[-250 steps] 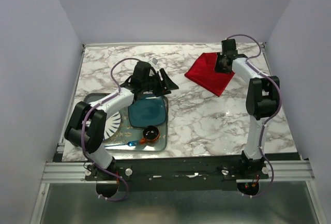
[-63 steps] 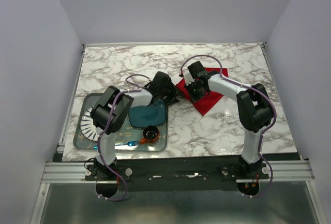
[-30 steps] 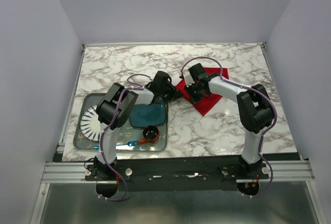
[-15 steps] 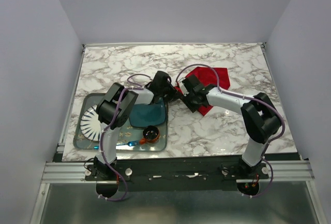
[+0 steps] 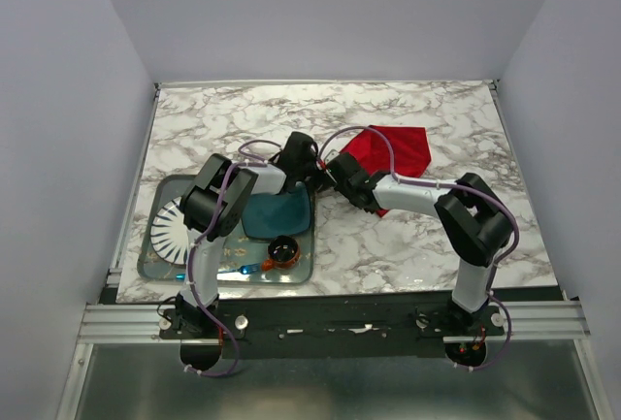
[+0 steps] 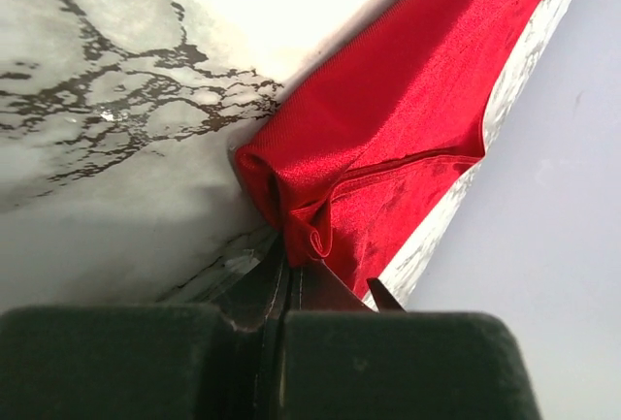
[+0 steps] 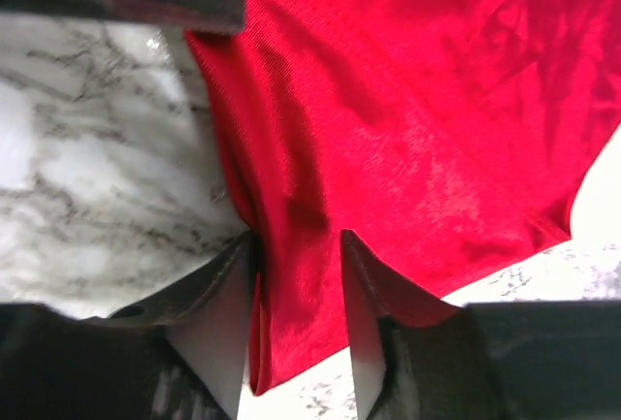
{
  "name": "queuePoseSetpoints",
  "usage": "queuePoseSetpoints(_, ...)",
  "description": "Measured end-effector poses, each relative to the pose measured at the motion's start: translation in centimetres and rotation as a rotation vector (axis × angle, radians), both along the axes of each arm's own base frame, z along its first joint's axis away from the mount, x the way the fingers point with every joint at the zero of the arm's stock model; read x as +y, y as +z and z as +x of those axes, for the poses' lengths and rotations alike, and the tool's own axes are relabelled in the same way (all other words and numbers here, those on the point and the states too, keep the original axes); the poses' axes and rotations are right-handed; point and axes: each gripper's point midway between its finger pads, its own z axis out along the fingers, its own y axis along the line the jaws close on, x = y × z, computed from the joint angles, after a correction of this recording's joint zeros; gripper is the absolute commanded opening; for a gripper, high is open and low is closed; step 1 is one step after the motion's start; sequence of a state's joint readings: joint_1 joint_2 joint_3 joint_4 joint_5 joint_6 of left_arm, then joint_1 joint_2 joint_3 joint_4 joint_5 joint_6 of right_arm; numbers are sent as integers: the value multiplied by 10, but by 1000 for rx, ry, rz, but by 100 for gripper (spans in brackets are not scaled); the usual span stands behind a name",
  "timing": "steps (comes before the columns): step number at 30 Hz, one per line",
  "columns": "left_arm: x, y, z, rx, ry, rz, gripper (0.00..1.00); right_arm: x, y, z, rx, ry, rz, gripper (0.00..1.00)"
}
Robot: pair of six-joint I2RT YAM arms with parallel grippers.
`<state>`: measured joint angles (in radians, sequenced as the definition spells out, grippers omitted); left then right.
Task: Fold the napkin, place the utensils inside, and roll it up
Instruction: Roll the napkin with the utensil
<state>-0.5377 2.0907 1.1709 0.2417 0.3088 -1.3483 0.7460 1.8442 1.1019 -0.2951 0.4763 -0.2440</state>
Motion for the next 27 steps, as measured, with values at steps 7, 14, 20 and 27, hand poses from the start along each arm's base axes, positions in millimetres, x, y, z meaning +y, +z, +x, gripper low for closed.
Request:
queuePoseSetpoints(7, 0, 2, 0, 19, -4, -20, 0, 2, -1, 7, -43, 10, -43, 50)
queuePoseSetpoints(14, -4, 8, 1, 19, -12, -38, 0, 7, 1, 8, -52, 8, -26, 50)
queuePoseSetpoints(20, -4, 9, 2, 22, -13, -39, 0, 18, 2, 10, -38, 28, 15, 38)
queuePoseSetpoints(27, -1, 7, 3, 31, -9, -35, 0, 26, -4, 11, -21, 29, 27, 23)
